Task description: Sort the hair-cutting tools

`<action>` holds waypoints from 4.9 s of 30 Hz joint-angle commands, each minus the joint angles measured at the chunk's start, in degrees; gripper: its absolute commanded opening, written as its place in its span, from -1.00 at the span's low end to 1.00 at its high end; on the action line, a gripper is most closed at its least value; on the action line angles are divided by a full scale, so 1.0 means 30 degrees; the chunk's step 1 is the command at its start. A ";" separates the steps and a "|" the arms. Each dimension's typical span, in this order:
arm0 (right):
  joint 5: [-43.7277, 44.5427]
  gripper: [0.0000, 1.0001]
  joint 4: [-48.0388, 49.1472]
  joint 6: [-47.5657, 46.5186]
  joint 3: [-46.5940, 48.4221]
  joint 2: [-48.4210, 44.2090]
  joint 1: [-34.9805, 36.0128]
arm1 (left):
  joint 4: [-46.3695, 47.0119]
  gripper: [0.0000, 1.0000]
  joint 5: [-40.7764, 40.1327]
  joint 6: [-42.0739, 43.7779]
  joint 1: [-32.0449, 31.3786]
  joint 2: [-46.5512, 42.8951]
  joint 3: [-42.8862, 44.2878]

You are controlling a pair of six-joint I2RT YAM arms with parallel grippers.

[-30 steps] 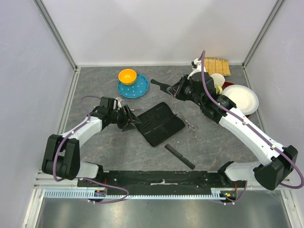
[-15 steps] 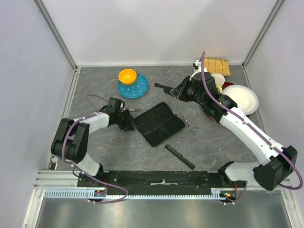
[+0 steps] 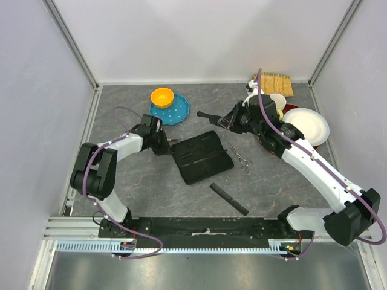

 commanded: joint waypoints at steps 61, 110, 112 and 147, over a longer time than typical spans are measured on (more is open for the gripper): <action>-0.7923 -1.00 -0.0342 -0.7160 -0.6048 0.6780 -0.3880 | -0.3461 -0.20 0.0920 0.2617 -0.0875 -0.1693 -0.0528; -0.7165 -0.60 0.3444 -0.4757 -0.4788 1.0592 -0.0687 | -0.2759 -0.60 0.1240 0.2295 -0.1138 -0.1137 -0.1319; -0.6842 -0.26 0.3093 -0.4844 -0.4875 1.0444 -0.0687 | -0.2876 -0.64 0.1153 0.2295 -0.1138 -0.1050 -0.1261; -0.6696 -0.22 0.1950 -0.4698 -0.4496 0.9300 -0.0630 | -0.3345 -0.69 0.0742 0.2324 -0.1227 -0.0552 -0.0968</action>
